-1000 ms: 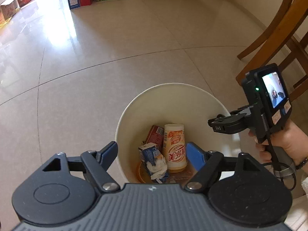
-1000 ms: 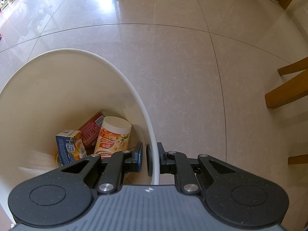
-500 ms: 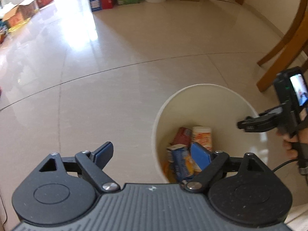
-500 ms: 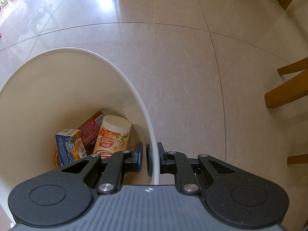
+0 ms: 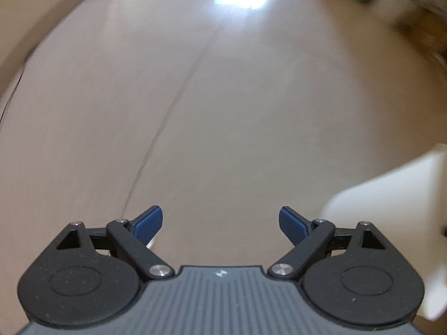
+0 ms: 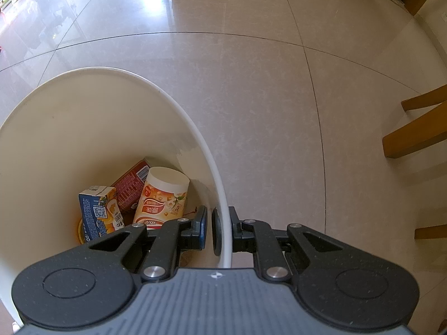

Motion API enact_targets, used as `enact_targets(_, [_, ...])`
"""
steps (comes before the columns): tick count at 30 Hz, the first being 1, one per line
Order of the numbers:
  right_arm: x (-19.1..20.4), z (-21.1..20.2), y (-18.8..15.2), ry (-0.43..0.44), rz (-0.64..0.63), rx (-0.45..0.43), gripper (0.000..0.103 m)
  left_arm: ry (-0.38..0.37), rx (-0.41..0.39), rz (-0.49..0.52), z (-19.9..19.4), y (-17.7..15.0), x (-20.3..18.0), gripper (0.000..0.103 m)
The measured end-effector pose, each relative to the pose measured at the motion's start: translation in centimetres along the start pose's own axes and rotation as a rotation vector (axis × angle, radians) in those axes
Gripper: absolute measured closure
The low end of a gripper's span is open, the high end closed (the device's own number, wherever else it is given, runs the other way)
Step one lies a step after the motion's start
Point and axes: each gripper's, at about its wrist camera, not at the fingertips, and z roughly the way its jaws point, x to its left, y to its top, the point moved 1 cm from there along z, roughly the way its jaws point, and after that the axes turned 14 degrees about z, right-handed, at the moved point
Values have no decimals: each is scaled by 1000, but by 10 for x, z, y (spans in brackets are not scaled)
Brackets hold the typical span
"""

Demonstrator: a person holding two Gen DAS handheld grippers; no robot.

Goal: Collect trash
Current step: 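Move the left gripper back toward the small white plastic cup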

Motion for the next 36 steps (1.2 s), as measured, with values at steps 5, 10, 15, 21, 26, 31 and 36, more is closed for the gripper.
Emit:
enact_targets(5, [1, 1, 0, -6, -6, -2, 86, 32, 101, -158, 59, -29, 57, 13])
enact_targets(10, [2, 1, -1, -12, -13, -6, 86, 53, 96, -171, 98, -41, 78, 15])
enact_targets(15, [4, 1, -1, -27, -28, -7, 86, 120, 107, -37, 131, -52, 72, 26])
enact_targets(21, [4, 1, -2, -23, -27, -7, 86, 161, 116, 55, 153, -61, 61, 41])
enact_targets(26, [4, 2, -1, -25, -27, -4, 86, 166, 128, 79, 161, -64, 54, 56])
enact_targets(31, [3, 2, -2, -22, -28, -5, 86, 144, 106, 94, 154, -63, 51, 69])
enact_targets(36, [3, 2, -2, -20, -23, -3, 86, 127, 116, 137, 144, -55, 42, 80])
